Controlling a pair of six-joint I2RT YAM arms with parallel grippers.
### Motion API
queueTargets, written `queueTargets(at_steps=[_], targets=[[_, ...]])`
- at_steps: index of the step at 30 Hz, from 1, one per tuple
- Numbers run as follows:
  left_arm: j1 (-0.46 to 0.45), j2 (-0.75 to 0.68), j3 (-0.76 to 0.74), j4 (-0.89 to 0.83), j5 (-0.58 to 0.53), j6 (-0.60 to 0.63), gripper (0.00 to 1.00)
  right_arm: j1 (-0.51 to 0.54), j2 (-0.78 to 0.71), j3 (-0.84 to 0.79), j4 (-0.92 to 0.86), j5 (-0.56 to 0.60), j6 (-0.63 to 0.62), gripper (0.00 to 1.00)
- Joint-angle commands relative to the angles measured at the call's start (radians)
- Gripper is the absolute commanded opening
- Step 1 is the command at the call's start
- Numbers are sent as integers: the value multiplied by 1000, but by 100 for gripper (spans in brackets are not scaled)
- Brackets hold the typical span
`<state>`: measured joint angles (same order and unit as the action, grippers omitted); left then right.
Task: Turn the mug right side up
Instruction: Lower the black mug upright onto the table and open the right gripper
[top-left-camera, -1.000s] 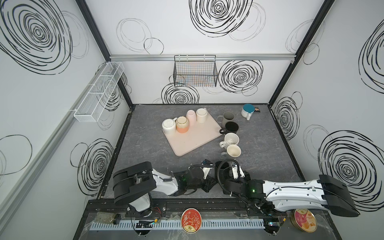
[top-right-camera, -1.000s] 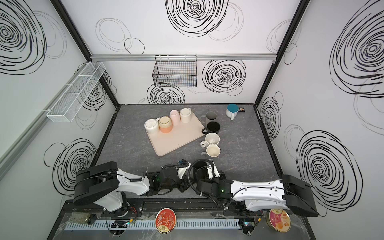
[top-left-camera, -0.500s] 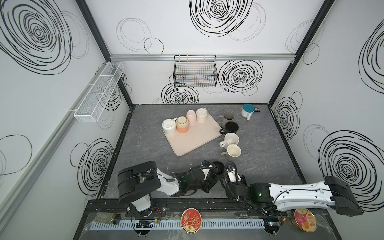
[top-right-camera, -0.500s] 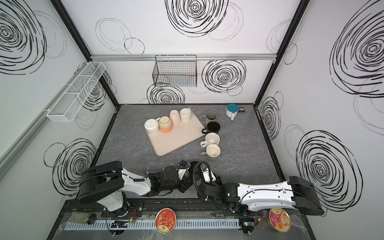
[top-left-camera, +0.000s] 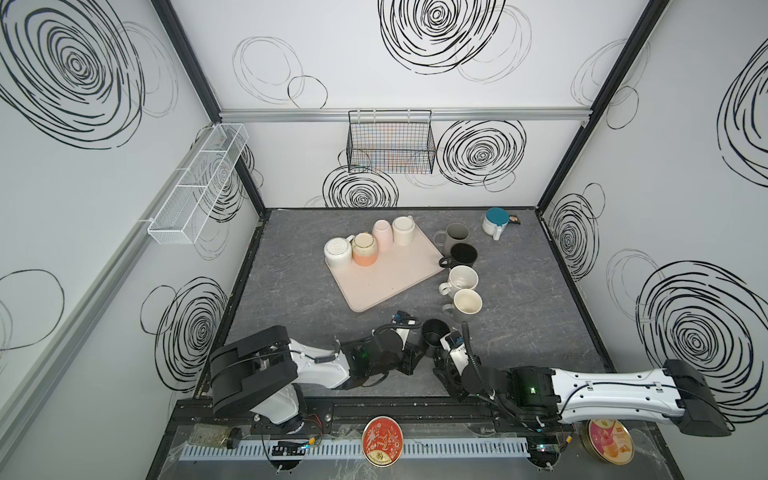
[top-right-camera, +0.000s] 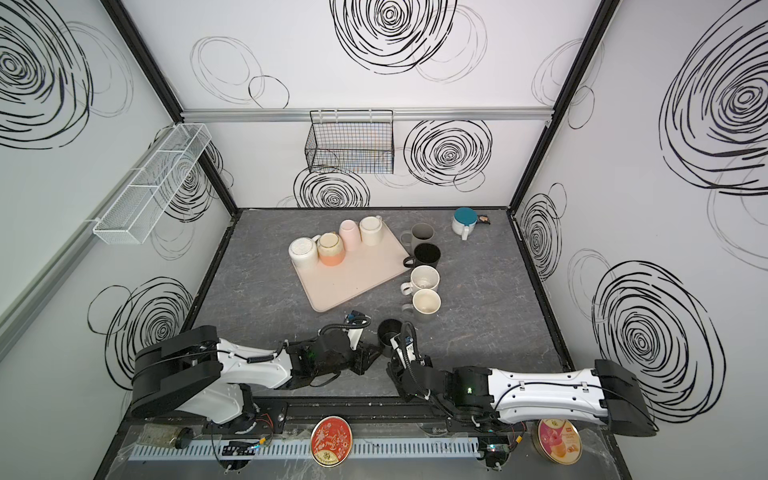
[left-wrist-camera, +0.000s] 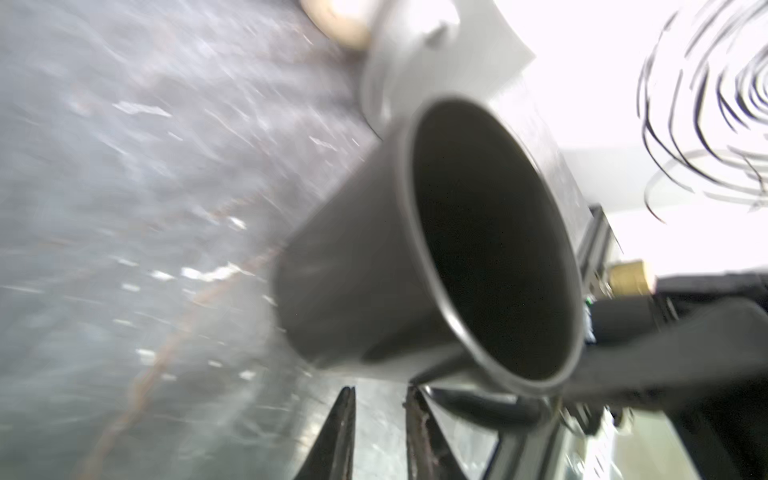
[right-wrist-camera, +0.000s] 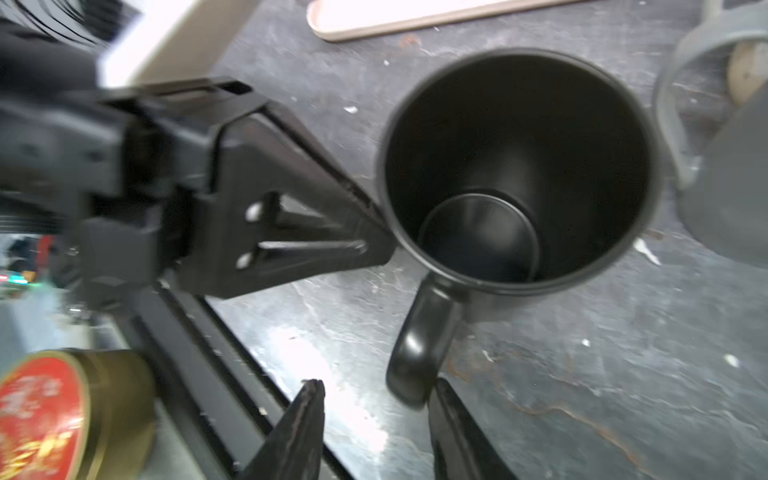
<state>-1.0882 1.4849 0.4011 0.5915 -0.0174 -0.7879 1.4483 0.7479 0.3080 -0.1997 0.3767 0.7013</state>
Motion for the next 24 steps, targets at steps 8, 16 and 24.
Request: queueTargets(at_steps=[8,16,24], targets=[[13,138,149,22,-2,43,29,-108,40,-27,139,-160,-43,43],[35,166,171,31,73,96,32,-129,181,29,250,-224,-107,42],[59,206,218,35,174,222,34,-162,351,141,261,-260,-145,41]])
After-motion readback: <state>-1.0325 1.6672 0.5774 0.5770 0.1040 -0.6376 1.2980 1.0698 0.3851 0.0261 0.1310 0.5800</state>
